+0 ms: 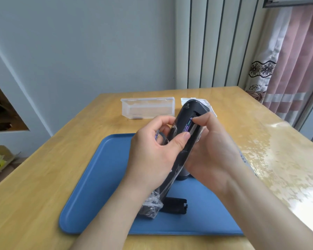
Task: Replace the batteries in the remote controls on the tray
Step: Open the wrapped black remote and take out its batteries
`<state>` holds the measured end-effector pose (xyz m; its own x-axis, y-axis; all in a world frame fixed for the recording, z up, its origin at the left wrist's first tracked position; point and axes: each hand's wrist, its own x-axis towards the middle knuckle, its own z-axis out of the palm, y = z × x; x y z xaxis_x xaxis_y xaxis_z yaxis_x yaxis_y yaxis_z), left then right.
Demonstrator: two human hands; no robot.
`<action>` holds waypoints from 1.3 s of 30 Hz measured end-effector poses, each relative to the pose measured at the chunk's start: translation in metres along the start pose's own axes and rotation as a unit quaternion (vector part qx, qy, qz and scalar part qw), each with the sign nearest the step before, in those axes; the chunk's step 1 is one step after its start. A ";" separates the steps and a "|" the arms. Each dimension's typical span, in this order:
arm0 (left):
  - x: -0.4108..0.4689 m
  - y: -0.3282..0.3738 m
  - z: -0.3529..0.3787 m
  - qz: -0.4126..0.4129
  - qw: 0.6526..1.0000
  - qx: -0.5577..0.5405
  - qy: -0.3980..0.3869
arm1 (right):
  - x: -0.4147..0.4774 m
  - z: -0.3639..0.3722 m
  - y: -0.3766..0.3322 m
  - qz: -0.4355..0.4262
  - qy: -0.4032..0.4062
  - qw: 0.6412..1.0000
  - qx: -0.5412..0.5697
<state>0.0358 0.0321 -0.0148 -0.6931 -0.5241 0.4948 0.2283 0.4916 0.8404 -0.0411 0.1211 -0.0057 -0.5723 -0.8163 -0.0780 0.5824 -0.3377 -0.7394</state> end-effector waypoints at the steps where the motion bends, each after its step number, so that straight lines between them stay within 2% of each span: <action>1: 0.000 0.000 0.001 0.016 1.000 0.021 0.009 | 0.000 0.000 -0.001 0.001 -0.001 1.000 0.007; 7: -0.001 0.000 0.003 0.108 0.984 0.127 0.056 | 0.000 0.005 -0.004 -0.002 -0.006 0.999 0.043; 12: -0.003 -0.001 0.003 0.149 0.972 0.170 0.070 | -0.001 0.007 -0.002 -0.011 -0.012 0.998 0.061; 31: -0.004 -0.003 0.006 0.176 0.964 0.188 0.061 | 0.000 0.010 -0.008 -0.027 0.004 0.996 0.090; 35: -0.003 -0.006 0.003 0.179 0.962 0.195 0.062 | 0.000 0.008 -0.007 -0.028 -0.029 0.996 0.083; 39: -0.001 -0.010 -0.001 0.230 0.940 0.240 0.075 | -0.001 0.007 -0.004 -0.027 -0.086 0.993 0.071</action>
<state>0.0345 0.0267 -0.0235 -0.4847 -0.2534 0.8372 0.1211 0.9285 0.3511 -0.0388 0.1202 0.0020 -0.5048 -0.8591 0.0848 0.6358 -0.4364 -0.6367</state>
